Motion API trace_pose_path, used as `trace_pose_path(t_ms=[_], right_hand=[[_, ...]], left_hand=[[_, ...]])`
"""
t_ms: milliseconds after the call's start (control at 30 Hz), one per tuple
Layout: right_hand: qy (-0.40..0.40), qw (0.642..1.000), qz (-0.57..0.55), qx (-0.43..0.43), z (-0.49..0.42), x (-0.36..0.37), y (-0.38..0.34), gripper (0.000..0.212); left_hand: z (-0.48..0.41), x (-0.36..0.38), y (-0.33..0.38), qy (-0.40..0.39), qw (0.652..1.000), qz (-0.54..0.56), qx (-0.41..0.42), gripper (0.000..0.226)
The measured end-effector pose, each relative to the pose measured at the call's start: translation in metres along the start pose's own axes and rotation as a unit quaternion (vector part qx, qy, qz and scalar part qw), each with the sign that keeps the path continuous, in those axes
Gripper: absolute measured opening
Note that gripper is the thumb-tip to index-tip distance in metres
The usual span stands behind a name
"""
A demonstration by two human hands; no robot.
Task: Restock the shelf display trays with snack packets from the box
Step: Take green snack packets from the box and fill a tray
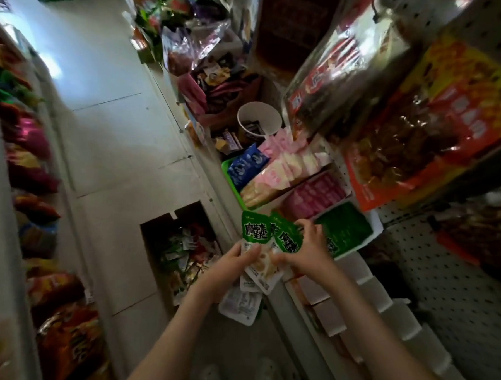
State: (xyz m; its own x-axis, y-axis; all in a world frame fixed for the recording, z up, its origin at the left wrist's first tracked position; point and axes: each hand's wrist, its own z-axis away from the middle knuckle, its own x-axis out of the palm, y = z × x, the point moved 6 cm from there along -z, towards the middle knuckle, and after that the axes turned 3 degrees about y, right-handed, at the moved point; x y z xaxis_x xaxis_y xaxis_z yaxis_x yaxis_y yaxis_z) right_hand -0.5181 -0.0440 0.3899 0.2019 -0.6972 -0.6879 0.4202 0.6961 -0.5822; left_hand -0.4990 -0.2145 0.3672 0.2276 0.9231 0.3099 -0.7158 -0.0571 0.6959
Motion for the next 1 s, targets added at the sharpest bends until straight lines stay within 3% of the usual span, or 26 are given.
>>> trace_pose_path(t_ms=[133, 267, 367, 433, 500, 567, 733, 833, 1000], right_hand=[[-0.036, 0.993, -0.102, 0.054, -0.01, 0.014, 0.053, 0.095], [-0.073, 0.974, -0.18, 0.114, -0.024, 0.021, 0.092, 0.069], [-0.023, 0.967, -0.223, 0.122, -0.039, 0.003, 0.111, 0.029], [0.068, 0.964, -0.218, 0.136, -0.052, -0.016, 0.133, 0.041], [0.16, 0.961, -0.166, 0.154, -0.061, -0.032, 0.15, 0.066], [0.196, 0.965, -0.098, 0.141, -0.07, -0.034, 0.157, 0.069], [0.092, 0.985, 0.101, 0.106, -0.089, 0.011, 0.156, 0.053], [0.11, 0.968, 0.203, 0.101, -0.095, 0.026, 0.161, 0.045], [0.149, 0.929, 0.326, 0.095, -0.1, 0.024, 0.163, 0.069]], left_hand=[[-0.029, 0.014, -0.024, -0.004, 1.0, 0.008, -0.017, 0.03], [-0.051, 0.018, -0.04, -0.006, 0.998, 0.057, -0.006, 0.027], [-0.071, 0.01, -0.052, 0.049, 0.998, 0.048, 0.012, 0.027], [-0.084, 0.002, -0.061, 0.09, 0.995, 0.03, 0.03, 0.028], [-0.093, -0.005, -0.069, 0.119, 0.992, 0.02, 0.041, 0.031], [-0.101, -0.009, -0.079, 0.146, 0.988, 0.016, 0.044, 0.03], [-0.109, -0.01, -0.096, 0.172, 0.983, 0.039, 0.044, 0.032], [-0.112, -0.008, -0.099, 0.183, 0.98, 0.056, 0.049, 0.031], [-0.114, -0.001, -0.095, 0.179, 0.982, 0.028, 0.058, 0.034]])
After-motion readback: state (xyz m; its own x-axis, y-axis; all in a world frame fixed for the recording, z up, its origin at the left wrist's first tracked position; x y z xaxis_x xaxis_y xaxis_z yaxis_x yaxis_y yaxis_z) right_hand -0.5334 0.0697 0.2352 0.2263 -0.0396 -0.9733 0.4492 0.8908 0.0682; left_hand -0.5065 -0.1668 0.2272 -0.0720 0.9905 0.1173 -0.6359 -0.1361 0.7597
